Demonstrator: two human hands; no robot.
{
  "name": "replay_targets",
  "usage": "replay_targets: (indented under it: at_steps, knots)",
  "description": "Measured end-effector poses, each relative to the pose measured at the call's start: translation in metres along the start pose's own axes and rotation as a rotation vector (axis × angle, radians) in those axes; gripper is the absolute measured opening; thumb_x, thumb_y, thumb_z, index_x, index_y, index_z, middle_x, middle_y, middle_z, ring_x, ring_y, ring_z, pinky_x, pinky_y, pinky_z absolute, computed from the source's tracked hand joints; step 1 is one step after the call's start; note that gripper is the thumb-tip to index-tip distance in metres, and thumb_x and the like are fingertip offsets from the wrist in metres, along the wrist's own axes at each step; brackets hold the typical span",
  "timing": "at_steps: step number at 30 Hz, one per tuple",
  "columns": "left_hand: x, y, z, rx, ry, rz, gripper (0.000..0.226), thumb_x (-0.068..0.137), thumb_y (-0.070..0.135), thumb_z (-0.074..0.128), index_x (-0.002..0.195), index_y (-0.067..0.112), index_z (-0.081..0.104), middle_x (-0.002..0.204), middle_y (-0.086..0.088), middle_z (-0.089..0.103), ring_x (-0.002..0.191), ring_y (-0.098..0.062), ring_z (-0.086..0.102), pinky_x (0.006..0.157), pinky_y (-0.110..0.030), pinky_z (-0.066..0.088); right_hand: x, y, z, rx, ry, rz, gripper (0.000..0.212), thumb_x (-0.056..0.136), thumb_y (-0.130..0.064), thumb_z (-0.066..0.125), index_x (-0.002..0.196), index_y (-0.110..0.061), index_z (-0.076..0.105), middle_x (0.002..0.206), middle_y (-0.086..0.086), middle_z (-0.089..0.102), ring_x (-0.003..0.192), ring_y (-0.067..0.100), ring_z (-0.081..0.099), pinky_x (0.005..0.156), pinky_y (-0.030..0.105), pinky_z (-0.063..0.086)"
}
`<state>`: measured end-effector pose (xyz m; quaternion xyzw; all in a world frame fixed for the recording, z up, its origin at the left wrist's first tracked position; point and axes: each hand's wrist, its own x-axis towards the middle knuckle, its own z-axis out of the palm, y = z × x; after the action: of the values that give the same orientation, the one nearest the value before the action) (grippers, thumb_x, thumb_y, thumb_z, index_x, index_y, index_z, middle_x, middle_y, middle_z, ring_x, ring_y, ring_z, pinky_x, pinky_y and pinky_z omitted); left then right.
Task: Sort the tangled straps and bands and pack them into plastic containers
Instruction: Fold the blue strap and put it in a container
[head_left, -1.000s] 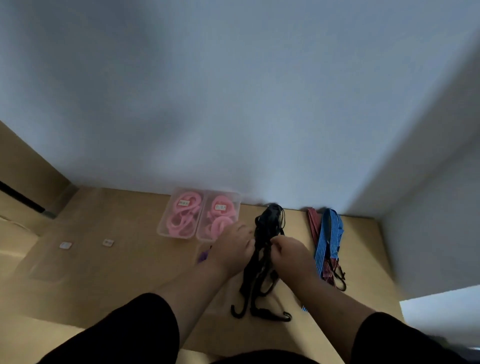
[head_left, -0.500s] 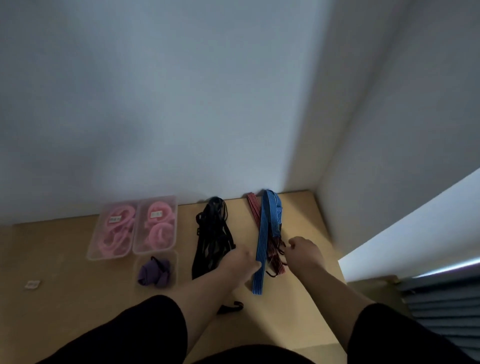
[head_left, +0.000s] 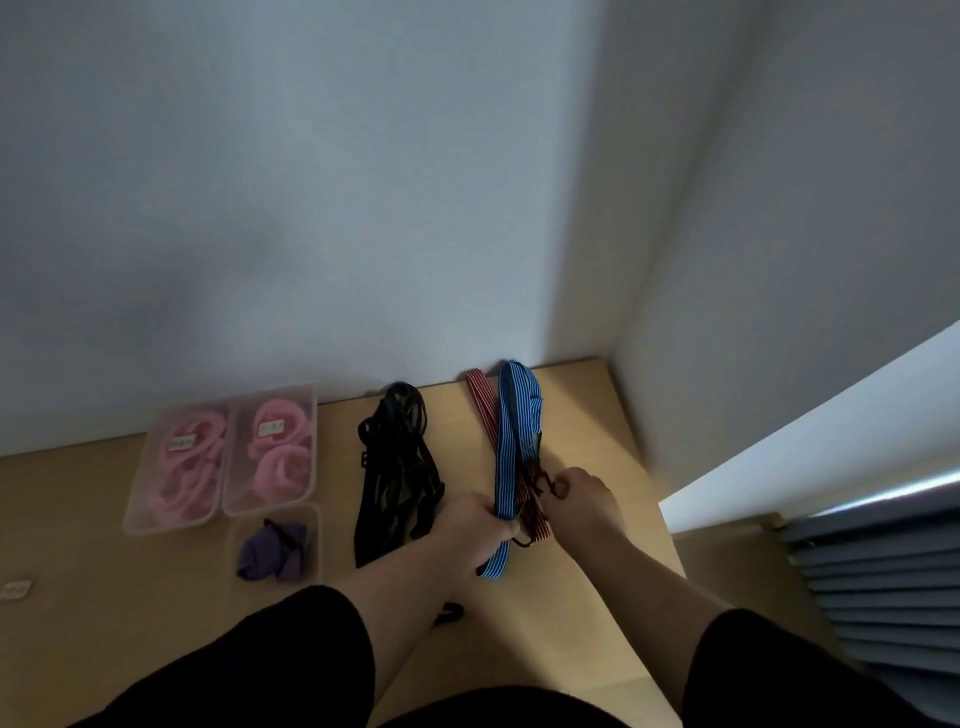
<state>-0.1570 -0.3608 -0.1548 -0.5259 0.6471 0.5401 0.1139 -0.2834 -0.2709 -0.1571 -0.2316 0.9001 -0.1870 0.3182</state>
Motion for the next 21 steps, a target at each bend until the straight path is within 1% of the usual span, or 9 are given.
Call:
replay_targets:
  at_steps: [2, 4, 7, 10, 12, 14, 17, 19, 21]
  knots:
    - [-0.005, 0.005, -0.002, -0.105, -0.018, 0.068, 0.019, 0.093, 0.027, 0.068, 0.11, 0.018, 0.07, 0.096, 0.001, 0.071, 0.092, -0.013, 0.068, 0.08, -0.03, 0.058, 0.0, 0.002, 0.001, 0.036, 0.035, -0.012, 0.033, 0.096, -0.034, 0.055, 0.124, -0.017, 0.058, 0.117, 0.004, 0.061, 0.093, 0.019, 0.057, 0.073, 0.031, 0.05]
    - [-0.016, 0.018, -0.011, -0.18, -0.024, 0.172, 0.022, 0.097, 0.026, 0.062, 0.117, 0.017, 0.068, 0.102, 0.0, 0.071, 0.097, -0.014, 0.067, 0.092, -0.034, 0.056, -0.002, 0.002, -0.002, 0.04, 0.072, -0.105, 0.048, 0.095, -0.035, 0.057, 0.14, -0.022, 0.049, 0.137, 0.002, 0.053, 0.12, 0.022, 0.052, 0.098, 0.037, 0.048]
    - [-0.035, 0.049, -0.035, -0.151, 0.005, 0.383, 0.016, 0.1, 0.025, 0.056, 0.107, 0.017, 0.068, 0.097, -0.003, 0.07, 0.089, -0.016, 0.067, 0.08, -0.03, 0.055, -0.006, -0.013, -0.012, 0.08, 0.075, -0.279, 0.064, 0.092, -0.03, 0.064, 0.15, -0.029, 0.038, 0.15, -0.005, 0.043, 0.135, 0.018, 0.041, 0.11, 0.036, 0.038]
    - [-0.059, 0.082, -0.061, -0.136, 0.02, 0.556, 0.014, 0.101, 0.021, 0.056, 0.092, 0.026, 0.065, 0.082, 0.005, 0.066, 0.076, -0.009, 0.062, 0.072, -0.027, 0.052, -0.008, -0.04, -0.028, 0.212, 0.126, -0.37, 0.069, 0.087, -0.021, 0.068, 0.15, -0.025, 0.041, 0.145, -0.003, 0.047, 0.131, 0.016, 0.045, 0.105, 0.027, 0.036]
    - [-0.076, 0.099, -0.076, -0.185, 0.003, 0.644, 0.012, 0.101, 0.016, 0.056, 0.094, 0.017, 0.066, 0.08, 0.002, 0.066, 0.074, -0.011, 0.063, 0.071, -0.029, 0.052, -0.014, -0.06, -0.043, 0.267, 0.151, -0.408, 0.062, 0.086, -0.019, 0.067, 0.144, -0.025, 0.047, 0.134, -0.003, 0.052, 0.119, 0.013, 0.052, 0.094, 0.024, 0.04]
    - [-0.095, 0.115, -0.091, -0.242, -0.027, 0.725, 0.015, 0.1, 0.014, 0.056, 0.096, 0.002, 0.064, 0.077, -0.004, 0.064, 0.069, -0.014, 0.061, 0.067, -0.028, 0.051, -0.02, -0.079, -0.057, 0.305, 0.137, -0.454, 0.044, 0.086, -0.022, 0.065, 0.128, -0.031, 0.055, 0.117, -0.009, 0.057, 0.098, -0.004, 0.055, 0.078, 0.017, 0.043]
    - [-0.124, 0.13, -0.112, -0.321, -0.076, 0.834, 0.021, 0.093, 0.023, 0.056, 0.086, 0.004, 0.06, 0.073, -0.006, 0.061, 0.067, -0.019, 0.058, 0.067, -0.029, 0.048, -0.024, -0.101, -0.068, 0.328, 0.127, -0.521, 0.005, 0.089, -0.039, 0.059, 0.086, -0.035, 0.056, 0.083, -0.012, 0.063, 0.075, -0.001, 0.058, 0.066, 0.024, 0.045]
    - [-0.139, 0.133, -0.125, -0.318, -0.068, 0.891, 0.024, 0.095, 0.022, 0.054, 0.082, 0.003, 0.058, 0.069, -0.008, 0.059, 0.065, -0.02, 0.056, 0.067, -0.028, 0.046, -0.026, -0.11, -0.074, 0.319, 0.079, -0.469, 0.029, 0.097, -0.038, 0.054, 0.07, -0.03, 0.049, 0.065, -0.009, 0.056, 0.064, 0.009, 0.052, 0.06, 0.029, 0.04]
    - [-0.144, 0.129, -0.134, -0.343, -0.01, 0.887, 0.026, 0.101, 0.017, 0.052, 0.08, 0.003, 0.057, 0.065, -0.007, 0.057, 0.058, -0.016, 0.053, 0.062, -0.024, 0.045, -0.028, -0.116, -0.078, 0.402, 0.048, -0.408, 0.03, 0.098, -0.035, 0.056, 0.069, -0.026, 0.053, 0.063, -0.005, 0.056, 0.062, 0.015, 0.051, 0.06, 0.031, 0.04]
